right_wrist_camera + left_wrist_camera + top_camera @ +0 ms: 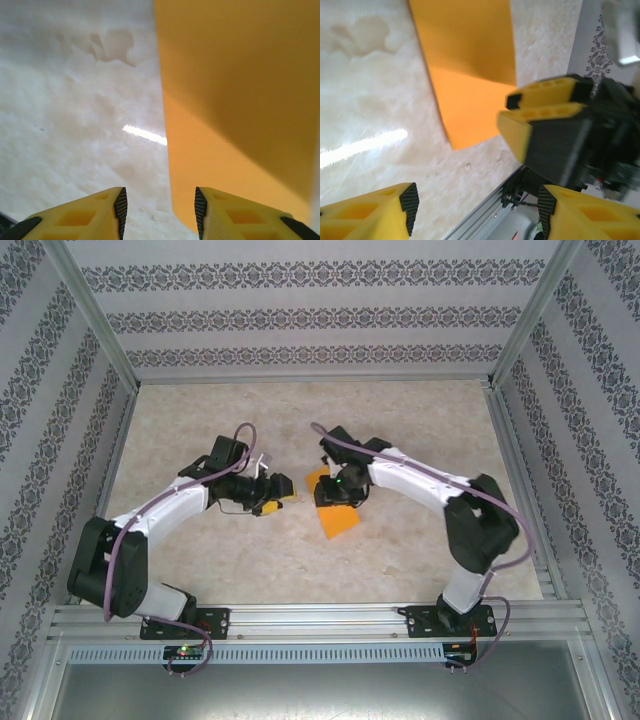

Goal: Fold a paper plane with a square sheet of paper (pick it up from the middle)
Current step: Turn over the paper at the center of the table, then third fold the triangle at the center of the table.

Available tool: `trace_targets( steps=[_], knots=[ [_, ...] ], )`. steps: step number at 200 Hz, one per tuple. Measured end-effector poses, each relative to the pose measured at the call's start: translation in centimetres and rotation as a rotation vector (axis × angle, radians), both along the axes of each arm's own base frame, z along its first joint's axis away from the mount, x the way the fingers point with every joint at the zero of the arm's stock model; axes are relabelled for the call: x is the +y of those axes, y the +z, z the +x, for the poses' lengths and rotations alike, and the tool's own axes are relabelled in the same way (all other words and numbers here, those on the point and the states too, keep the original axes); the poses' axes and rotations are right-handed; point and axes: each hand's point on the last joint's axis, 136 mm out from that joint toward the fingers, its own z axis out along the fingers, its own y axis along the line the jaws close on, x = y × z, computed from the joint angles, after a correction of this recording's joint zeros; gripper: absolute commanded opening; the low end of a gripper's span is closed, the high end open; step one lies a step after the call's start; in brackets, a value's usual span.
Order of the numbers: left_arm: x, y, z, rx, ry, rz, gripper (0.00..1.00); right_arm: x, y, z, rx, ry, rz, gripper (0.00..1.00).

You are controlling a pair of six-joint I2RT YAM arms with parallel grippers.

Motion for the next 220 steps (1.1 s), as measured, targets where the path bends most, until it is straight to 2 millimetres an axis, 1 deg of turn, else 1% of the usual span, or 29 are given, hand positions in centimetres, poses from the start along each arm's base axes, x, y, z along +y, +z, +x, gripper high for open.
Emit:
trace_targets(
  steps=[13, 26, 38, 49, 73, 87, 108, 125, 153, 170, 189, 220],
  knots=[
    [-0.9, 0.4, 1.2, -0.018, -0.012, -0.004, 0.58, -1.1, 1.1, 0.5, -0.028, -0.027, 0.03, 0.45],
    [-1.8, 0.6, 2.1, -0.03, -0.031, -0.004, 0.55, -2.4, 1.3, 0.6, -0.035, -0.056, 0.04, 0.46],
    [-2.9, 0.4, 2.8, -0.034, -0.052, 0.0, 0.51, -3.9, 0.7, 0.4, -0.022, -0.08, 0.031, 0.47],
    [-3.7, 0.0, 3.4, -0.033, -0.069, 0.006, 0.49, -5.2, -0.3, 0.0, 0.002, -0.099, 0.016, 0.48],
    [-5.2, -1.1, 4.5, -0.028, -0.1, 0.021, 0.45, -6.9, -2.2, -1.3, 0.065, -0.12, 0.0, 0.48],
    [-5.9, -2.0, 5.2, -0.018, -0.113, 0.03, 0.43, -6.9, -3.1, -2.2, 0.093, -0.117, 0.013, 0.48],
    [-6.6, -3.5, 6.0, -0.005, -0.127, 0.048, 0.42, -6.3, -3.9, -2.9, 0.12, -0.106, 0.062, 0.47],
    [-6.8, -4.5, 6.8, 0.003, -0.127, 0.066, 0.41, -5.8, -4.1, -3.0, 0.121, -0.102, 0.099, 0.45],
    [-7.2, -5.9, 7.8, 0.013, -0.13, 0.087, 0.4, -4.8, -3.8, -2.8, 0.121, -0.101, 0.157, 0.36],
    [-7.3, -6.9, 8.0, 0.021, -0.137, 0.1, 0.4, -4.6, -3.7, -2.6, 0.116, -0.099, 0.172, 0.32],
    [-7.4, -8.0, 7.6, 0.04, -0.144, 0.119, 0.4, -4.5, -3.6, -2.7, 0.122, -0.098, 0.178, 0.28],
    [-7.5, -9.5, 7.2, 0.062, -0.162, 0.144, 0.39, -4.5, -3.8, -3.1, 0.134, -0.096, 0.184, 0.26]
  ],
)
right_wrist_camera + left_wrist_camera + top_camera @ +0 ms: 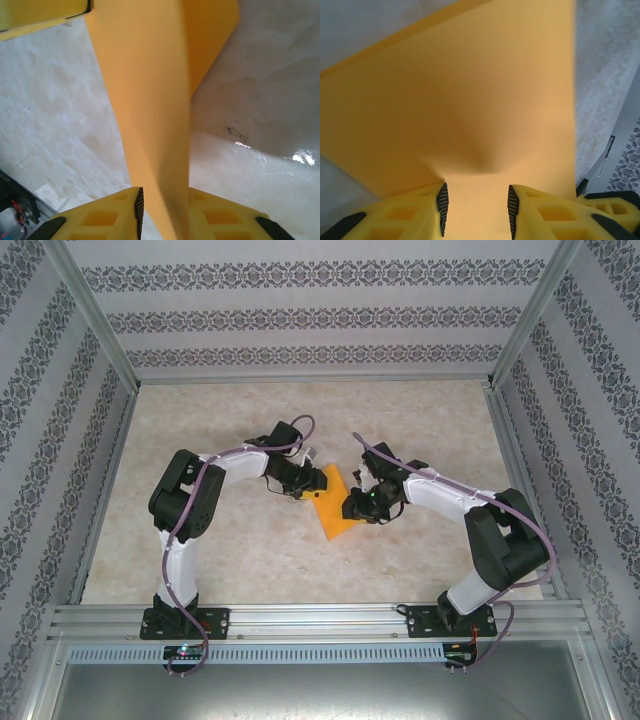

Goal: Fold a paper plane with a square sheet of paper (pick it up from the middle)
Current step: Third fold the triangle at the center of the table.

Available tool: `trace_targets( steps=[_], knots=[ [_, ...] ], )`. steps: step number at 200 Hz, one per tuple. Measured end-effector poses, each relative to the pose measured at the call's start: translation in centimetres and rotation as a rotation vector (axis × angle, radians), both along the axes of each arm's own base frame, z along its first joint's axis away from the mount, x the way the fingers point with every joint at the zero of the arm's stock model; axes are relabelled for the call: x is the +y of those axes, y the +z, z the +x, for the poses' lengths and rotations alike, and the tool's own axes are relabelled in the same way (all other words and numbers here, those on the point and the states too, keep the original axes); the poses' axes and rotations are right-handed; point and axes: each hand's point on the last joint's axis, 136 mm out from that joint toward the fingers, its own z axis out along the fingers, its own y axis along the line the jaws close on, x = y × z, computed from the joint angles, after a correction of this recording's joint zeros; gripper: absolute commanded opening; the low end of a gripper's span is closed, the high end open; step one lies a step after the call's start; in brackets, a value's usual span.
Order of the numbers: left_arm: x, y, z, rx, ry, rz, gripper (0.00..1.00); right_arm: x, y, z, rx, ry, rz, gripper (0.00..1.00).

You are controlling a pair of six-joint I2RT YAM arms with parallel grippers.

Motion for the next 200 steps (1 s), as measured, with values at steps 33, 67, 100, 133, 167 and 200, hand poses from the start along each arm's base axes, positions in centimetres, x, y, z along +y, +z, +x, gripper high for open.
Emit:
trace_targets(
  steps=[33, 67, 100, 133, 167, 200],
  knots=[
    [0.1, -0.8, 0.1, 0.009, -0.01, 0.021, 0.39, 0.2, 0.6, -0.3, -0.006, 0.003, 0.022, 0.23],
    [0.0, -0.9, 0.3, 0.003, -0.02, 0.023, 0.39, 0.2, 1.0, -0.4, -0.009, 0.005, 0.034, 0.19],
    [-0.1, -0.9, 0.4, 0.0, -0.026, 0.022, 0.4, 0.2, 0.9, -0.6, 0.001, 0.003, 0.038, 0.13],
    [-0.1, -0.9, 0.4, -0.002, -0.032, 0.021, 0.39, 0.7, 1.1, -0.2, -0.002, -0.006, 0.065, 0.07],
    [-0.1, -0.9, 0.4, -0.005, -0.035, 0.021, 0.39, 1.5, 0.6, 0.5, 0.007, -0.022, 0.098, 0.05],
    [-0.1, -0.9, 0.4, -0.006, -0.038, 0.019, 0.4, 2.6, -0.2, 1.5, 0.023, -0.044, 0.143, 0.04]
  ],
)
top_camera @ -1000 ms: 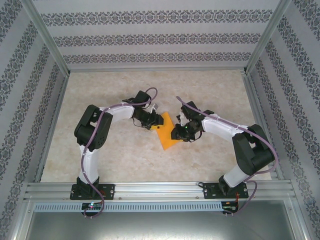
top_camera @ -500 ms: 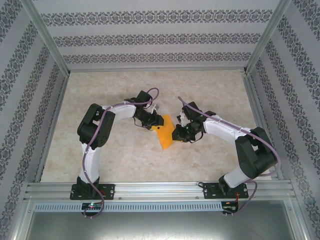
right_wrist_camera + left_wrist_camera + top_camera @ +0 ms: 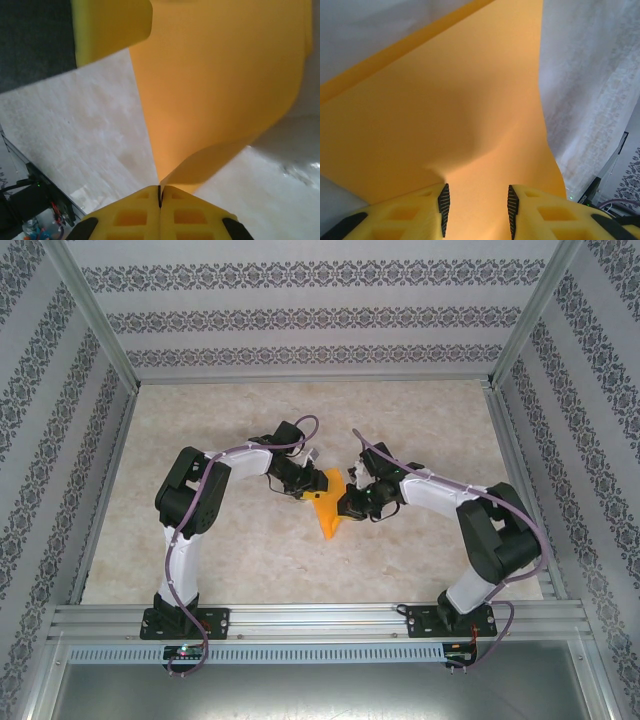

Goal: Fold a paper plane with a square sheet of paper (pick it up from the middle)
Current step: Third fold the triangle at the center of the table.

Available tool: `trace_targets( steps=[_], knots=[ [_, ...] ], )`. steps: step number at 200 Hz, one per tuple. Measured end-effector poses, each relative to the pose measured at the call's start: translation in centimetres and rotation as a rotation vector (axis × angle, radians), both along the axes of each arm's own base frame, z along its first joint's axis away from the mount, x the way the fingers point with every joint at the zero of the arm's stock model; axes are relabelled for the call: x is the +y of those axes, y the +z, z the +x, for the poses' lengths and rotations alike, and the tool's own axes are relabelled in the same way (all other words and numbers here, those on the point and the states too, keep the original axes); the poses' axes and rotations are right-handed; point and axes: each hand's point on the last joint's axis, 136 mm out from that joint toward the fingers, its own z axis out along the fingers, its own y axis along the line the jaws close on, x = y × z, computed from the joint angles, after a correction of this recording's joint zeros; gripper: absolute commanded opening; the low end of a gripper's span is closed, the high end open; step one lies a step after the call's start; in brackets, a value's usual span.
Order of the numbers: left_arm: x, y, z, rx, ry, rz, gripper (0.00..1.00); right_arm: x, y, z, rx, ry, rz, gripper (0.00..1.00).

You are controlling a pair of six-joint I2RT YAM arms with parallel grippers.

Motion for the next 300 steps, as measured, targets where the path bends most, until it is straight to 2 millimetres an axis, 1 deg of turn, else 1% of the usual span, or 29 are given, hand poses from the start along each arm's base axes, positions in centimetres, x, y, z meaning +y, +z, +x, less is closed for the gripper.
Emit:
trace_targets(
  steps=[15, 47, 71, 126, 152, 178, 217, 264, 300],
  knots=[
    [0.0, 0.0, 0.0, 0.0, -0.001, 0.0, 0.39, 0.5, -0.5, 0.4, 0.011, -0.007, 0.02, 0.02],
    [0.0, 0.0, 0.0, -0.001, -0.003, -0.001, 0.4, 1.4, -1.4, 1.1, 0.04, -0.01, 0.046, 0.01],
    [0.0, 0.0, 0.0, 0.0, -0.004, -0.003, 0.4, 1.8, -1.8, 1.7, 0.049, -0.016, 0.051, 0.01],
    [-0.1, -0.1, -0.1, 0.005, -0.007, -0.01, 0.4, 2.6, -2.5, 2.1, 0.056, -0.002, 0.048, 0.01],
    [-0.2, 0.0, -0.1, 0.008, -0.01, -0.015, 0.4, 3.0, -2.8, 2.2, 0.064, 0.007, 0.044, 0.01],
    [-0.3, 0.0, -0.1, 0.009, -0.011, -0.018, 0.4, 3.2, -2.9, 1.8, 0.071, 0.029, 0.033, 0.03],
    [-0.3, 0.0, -0.1, 0.008, -0.011, -0.019, 0.4, 3.1, -2.9, 1.5, 0.08, 0.047, 0.016, 0.04],
    [-0.4, 0.0, -0.1, 0.01, -0.013, -0.026, 0.4, 2.9, -3.5, 1.4, 0.092, 0.05, -0.004, 0.06],
    [-0.4, 0.0, -0.1, 0.011, -0.013, -0.026, 0.4, 3.1, -3.5, 1.4, 0.088, 0.055, -0.006, 0.06]
  ],
)
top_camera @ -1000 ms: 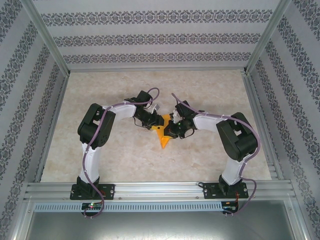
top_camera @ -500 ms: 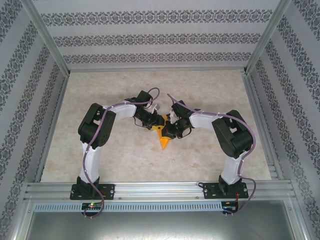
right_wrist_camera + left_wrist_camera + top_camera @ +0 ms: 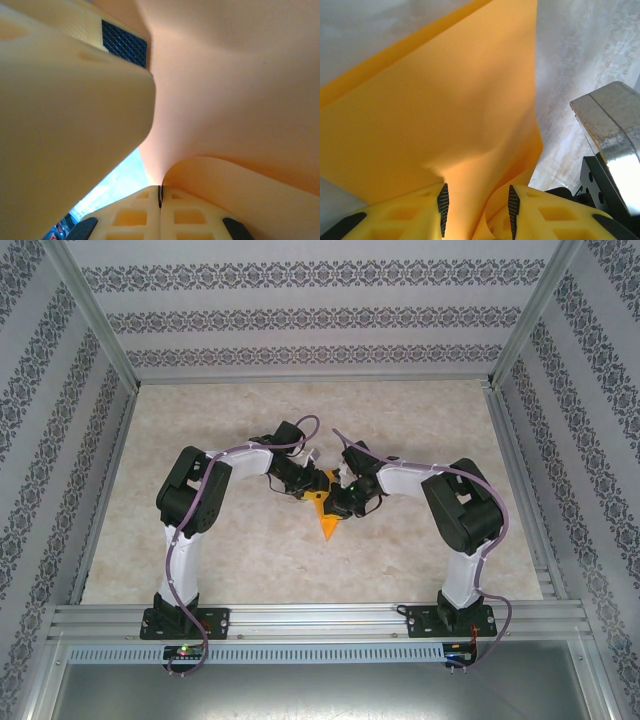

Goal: Fold a paper plane with a square sheet of paper (pick it up from the middle)
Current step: Third fold the triangle at the center of the table.

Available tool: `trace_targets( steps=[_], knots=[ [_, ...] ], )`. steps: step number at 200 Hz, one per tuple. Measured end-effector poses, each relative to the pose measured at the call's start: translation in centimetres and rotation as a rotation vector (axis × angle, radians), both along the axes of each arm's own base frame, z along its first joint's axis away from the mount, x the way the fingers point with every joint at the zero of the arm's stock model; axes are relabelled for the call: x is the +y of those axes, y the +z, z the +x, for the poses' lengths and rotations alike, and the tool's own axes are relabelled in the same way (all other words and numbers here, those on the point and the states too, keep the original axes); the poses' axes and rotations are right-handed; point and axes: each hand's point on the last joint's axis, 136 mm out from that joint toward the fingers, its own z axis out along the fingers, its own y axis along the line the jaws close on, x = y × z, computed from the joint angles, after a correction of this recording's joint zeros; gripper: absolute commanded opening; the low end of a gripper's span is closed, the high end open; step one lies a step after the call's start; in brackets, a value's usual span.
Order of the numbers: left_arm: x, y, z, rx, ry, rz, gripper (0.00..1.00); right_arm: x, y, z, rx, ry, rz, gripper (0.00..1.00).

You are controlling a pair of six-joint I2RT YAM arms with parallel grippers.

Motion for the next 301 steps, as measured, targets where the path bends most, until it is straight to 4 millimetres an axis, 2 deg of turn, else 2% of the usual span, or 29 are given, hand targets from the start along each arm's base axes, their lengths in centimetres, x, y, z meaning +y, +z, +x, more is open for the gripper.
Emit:
trace_targets(
  steps=[301],
  knots=[
    [-0.1, 0.03, -0.01, 0.004, -0.003, -0.015, 0.41, -0.02, -0.56, 0.09, 0.01, -0.005, -0.007, 0.09]
  ],
)
